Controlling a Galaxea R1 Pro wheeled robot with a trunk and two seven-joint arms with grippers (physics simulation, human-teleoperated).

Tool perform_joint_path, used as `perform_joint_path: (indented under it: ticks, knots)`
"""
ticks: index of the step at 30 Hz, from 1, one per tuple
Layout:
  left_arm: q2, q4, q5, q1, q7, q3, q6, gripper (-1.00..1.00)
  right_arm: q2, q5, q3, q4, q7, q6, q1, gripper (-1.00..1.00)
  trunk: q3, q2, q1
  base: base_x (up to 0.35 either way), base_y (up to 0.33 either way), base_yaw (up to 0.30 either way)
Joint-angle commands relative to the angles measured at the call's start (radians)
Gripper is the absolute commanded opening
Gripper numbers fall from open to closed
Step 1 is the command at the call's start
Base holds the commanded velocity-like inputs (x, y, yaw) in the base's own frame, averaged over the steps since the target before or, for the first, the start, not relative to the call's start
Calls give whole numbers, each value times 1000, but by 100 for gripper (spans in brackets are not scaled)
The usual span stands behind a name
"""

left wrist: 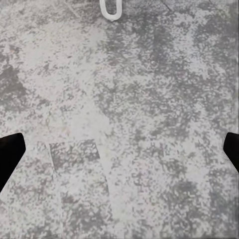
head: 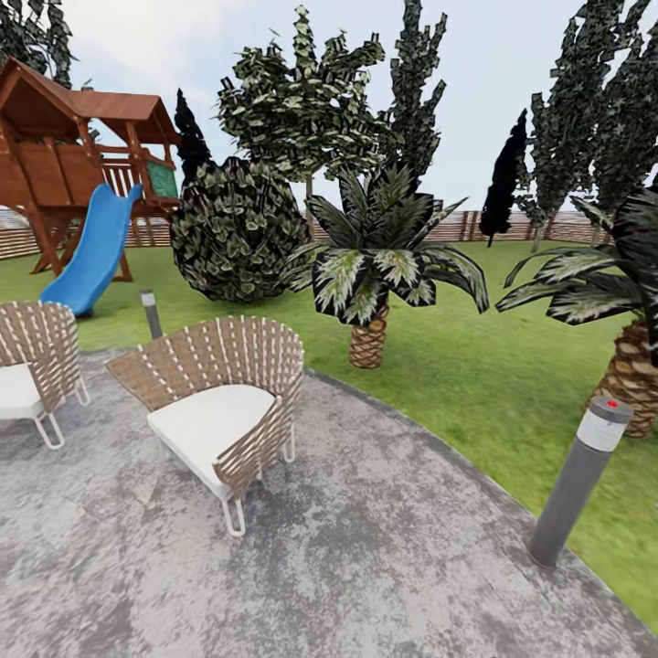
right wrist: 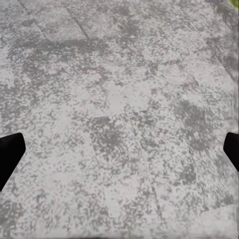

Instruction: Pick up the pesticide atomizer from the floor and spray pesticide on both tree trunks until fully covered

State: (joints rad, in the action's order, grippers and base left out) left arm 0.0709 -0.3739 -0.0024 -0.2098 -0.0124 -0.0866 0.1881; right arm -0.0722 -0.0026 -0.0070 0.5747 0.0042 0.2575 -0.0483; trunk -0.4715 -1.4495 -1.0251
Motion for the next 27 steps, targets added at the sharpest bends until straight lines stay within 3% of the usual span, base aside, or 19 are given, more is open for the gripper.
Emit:
perform_joint_path:
  ticks: [1,27]
  knots:
    - [-1,1,-1,0,-1,-3,3,100,0,0,-1,-1,0,3,-1,100,-2,-1,0,0,0,-267]
    - [0,7,-1,0,-1,-3,4,100,0,0,-1,-1,0,3,-1,100,-18,-1,0,0,0,-266]
